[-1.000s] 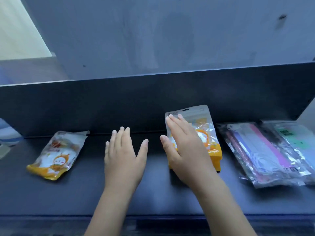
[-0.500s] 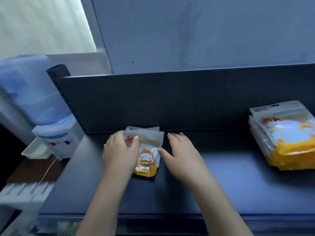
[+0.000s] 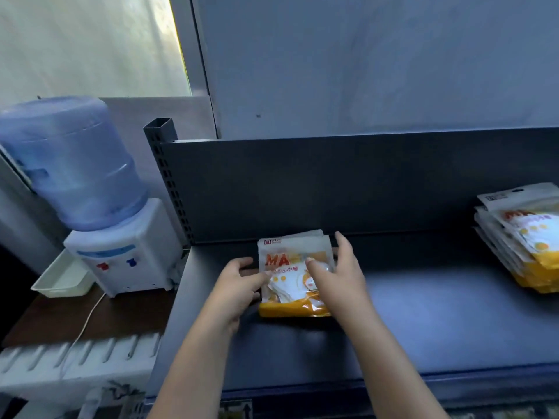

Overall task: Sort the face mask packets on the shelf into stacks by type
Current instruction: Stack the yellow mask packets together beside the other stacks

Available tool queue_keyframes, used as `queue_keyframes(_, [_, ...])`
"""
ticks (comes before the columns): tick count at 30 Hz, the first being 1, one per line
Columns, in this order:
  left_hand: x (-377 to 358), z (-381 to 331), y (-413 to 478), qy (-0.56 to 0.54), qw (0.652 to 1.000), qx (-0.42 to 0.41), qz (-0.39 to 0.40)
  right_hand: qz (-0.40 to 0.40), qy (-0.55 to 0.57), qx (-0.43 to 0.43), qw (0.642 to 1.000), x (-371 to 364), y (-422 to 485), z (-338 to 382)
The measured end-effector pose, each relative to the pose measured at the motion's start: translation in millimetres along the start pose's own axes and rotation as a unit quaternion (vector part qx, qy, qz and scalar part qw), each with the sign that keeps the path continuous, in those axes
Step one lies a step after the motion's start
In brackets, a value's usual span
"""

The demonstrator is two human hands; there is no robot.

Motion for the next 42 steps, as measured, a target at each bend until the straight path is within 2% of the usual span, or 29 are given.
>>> queue_keyframes(3, [10.2, 3.4, 4.5, -0.013, 1.000, -0.002, 0.023, -0.028, 0.055, -0.019, 0.998, -9.6, -4.6, 2.5])
queue_keyframes(7, [21.9, 8.9, 14.7, -0.047, 0.999, -0.011, -0.012, -0.044, 0.110, -0.033, 0.992, -22.1, -4.4, -1.9])
queue_keyframes(11, [33.7, 9.4, 17.7, -0.084, 0.996, -0.016, 0.007, -0.024, 0.129, -0.048, 0.990, -25.9, 0.4, -1.7])
queue_keyframes(13, [37.1, 9.5, 17.9, -0.107, 0.994, -0.019, 0.023, -0.016, 0.083, -0.045, 0.995, -24.4, 2.0, 0.3])
queue_keyframes(16, [39.5, 8.5, 19.4, -0.130, 0.991, -0.034, 0.010, 0.007, -0.074, -0.043, 0.996, -20.4, 6.9, -1.2])
queue_keyframes(18, [37.6, 8.5, 21.6, -0.135, 0.990, -0.030, 0.000, 0.026, -0.114, -0.047, 0.992, -19.7, 8.4, -0.5])
queue_keyframes(20, [33.7, 8.2, 23.4, -0.123, 0.992, -0.020, -0.007, 0.031, -0.083, -0.051, 0.995, -19.5, 9.6, -1.7])
queue_keyframes(23, [28.2, 5.1, 27.0, -0.110, 0.994, -0.013, -0.023, -0.009, 0.047, -0.074, 0.996, -17.1, 15.1, -4.4])
queue_keyframes(27, [30.4, 4.0, 31.5, -0.120, 0.992, 0.003, -0.035, -0.065, 0.219, -0.115, 0.967, -6.2, 24.3, -4.0])
queue_keyframes(29, [32.4, 6.8, 33.1, -0.146, 0.989, 0.019, -0.026, -0.055, 0.291, -0.164, 0.941, -3.1, 29.0, -5.7])
queue_keyframes(31, [33.5, 8.2, 31.6, -0.175, 0.984, 0.031, -0.015, -0.003, 0.302, -0.211, 0.930, -2.7, 30.2, -5.4])
queue_keyframes(34, [34.8, 6.5, 29.3, -0.189, 0.981, 0.033, -0.012, 0.053, 0.276, -0.227, 0.933, -3.3, 28.3, -2.8])
queue_keyframes(42, [45.4, -0.3, 23.9, -0.238, 0.971, 0.020, -0.028, 0.006, 0.287, -0.143, 0.947, 19.7, 30.5, 1.7])
Point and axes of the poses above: each hand's wrist, its own y-axis towards the middle knuckle, its own x-axis out of the back of the hand, z = x × y, the point moved 2 cm from there along y, towards the middle knuckle, and after that the axes turned 13 degrees about y, right-handed, at the moved point
